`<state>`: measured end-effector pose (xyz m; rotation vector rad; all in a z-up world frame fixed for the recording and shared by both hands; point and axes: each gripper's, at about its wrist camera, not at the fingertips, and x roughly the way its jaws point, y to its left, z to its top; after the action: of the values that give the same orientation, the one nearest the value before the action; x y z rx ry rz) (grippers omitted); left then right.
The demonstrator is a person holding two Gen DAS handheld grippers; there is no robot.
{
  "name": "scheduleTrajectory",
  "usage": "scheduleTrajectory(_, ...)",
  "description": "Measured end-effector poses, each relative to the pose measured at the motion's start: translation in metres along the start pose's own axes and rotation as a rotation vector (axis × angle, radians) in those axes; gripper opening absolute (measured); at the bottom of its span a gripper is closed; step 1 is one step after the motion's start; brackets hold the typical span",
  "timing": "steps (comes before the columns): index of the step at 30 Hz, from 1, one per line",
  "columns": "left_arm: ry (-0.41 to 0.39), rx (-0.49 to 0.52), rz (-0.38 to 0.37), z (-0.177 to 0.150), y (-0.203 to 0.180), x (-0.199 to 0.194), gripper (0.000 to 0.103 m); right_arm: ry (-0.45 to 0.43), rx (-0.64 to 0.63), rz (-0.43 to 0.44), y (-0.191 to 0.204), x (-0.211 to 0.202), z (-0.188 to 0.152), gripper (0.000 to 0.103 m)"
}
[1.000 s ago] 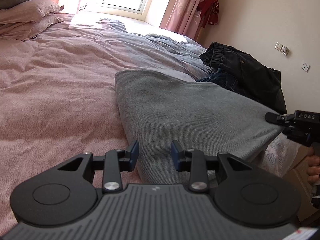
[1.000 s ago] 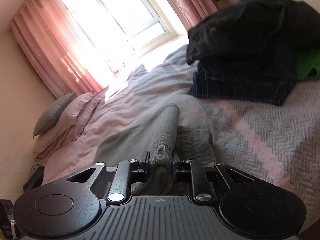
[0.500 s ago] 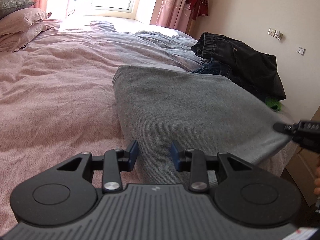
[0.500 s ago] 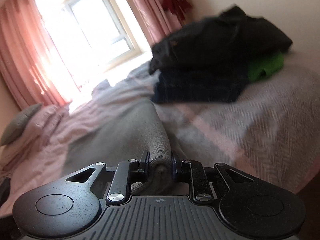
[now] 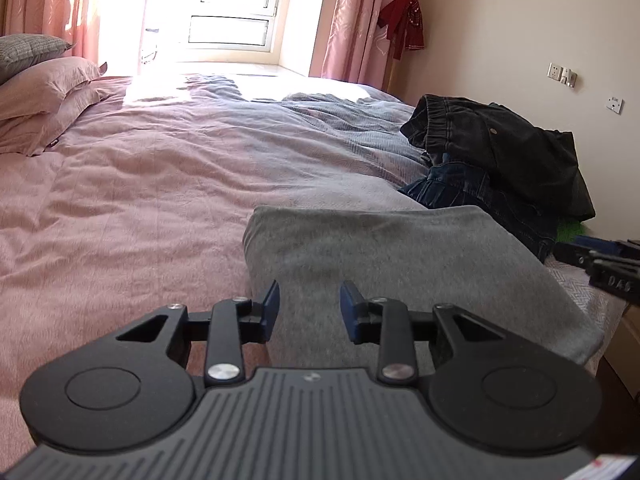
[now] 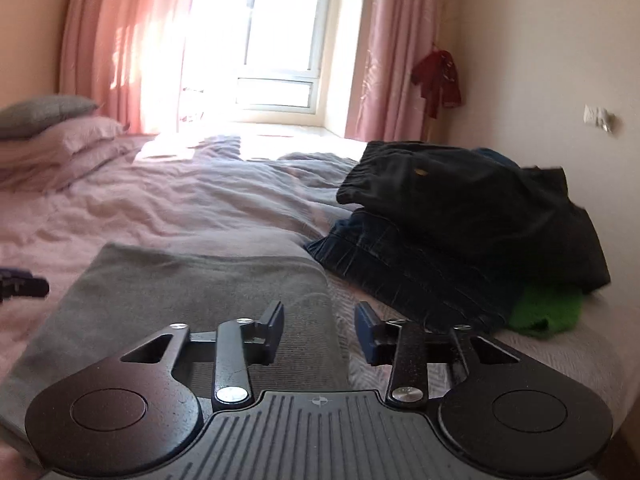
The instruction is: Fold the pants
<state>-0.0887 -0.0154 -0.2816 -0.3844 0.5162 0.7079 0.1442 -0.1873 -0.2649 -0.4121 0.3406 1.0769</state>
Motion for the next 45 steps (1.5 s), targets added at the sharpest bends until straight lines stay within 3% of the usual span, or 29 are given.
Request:
scheduleTrajectory(3,0.002,0.022,0.002,0.011,-0.007,0.021,0.028,0.017,-0.047,0.008,0.011,0.023,-0.008,0.026)
scheduleTrajectory(9,0.104,0.066,0.082,-0.001,-0.014,0.082,0.028,0.145,0.051,0.066,-0.01,0.076,-0.036,0.026)
scheduleTrajectory(21,0.131,0.064,0.101,0.006,-0.018,0.079,0.028,0.198,0.043,0.087,-0.016,0.071,-0.026,0.026)
scheduleTrajectory(25,0.123,0.058,0.082,0.016,-0.016,0.074,0.027,0.273,0.031,0.087,-0.017,0.069,-0.002,0.026)
scheduleTrajectory(29,0.079,0.084,0.095,0.039,-0.016,0.08,0.027,0.169,0.071,0.085,-0.019,0.071,0.037,0.026)
scheduleTrajectory(32,0.056,0.095,0.086,0.053,-0.017,0.1,0.027,0.156,0.071,0.087,-0.015,0.105,0.043,0.026)
scheduleTrajectory(34,0.107,0.12,0.079,0.052,-0.015,0.124,0.029,0.271,0.062,0.054,-0.015,0.14,0.027,0.026)
scheduleTrajectory(36,0.182,0.147,0.102,0.041,-0.012,0.148,0.031,0.285,0.116,0.075,-0.023,0.153,0.006,0.026)
scheduleTrajectory(40,0.158,0.146,0.099,0.032,-0.009,0.121,0.028,0.225,0.202,0.072,-0.049,0.108,0.01,0.026)
scheduleTrajectory(42,0.142,0.069,0.039,0.034,-0.003,0.087,0.025,0.185,0.195,0.063,-0.056,0.069,0.011,0.026)
scheduleTrajectory(45,0.106,0.028,-0.014,0.023,-0.005,0.028,0.025,0.129,0.192,0.124,-0.064,0.002,0.0,0.026)
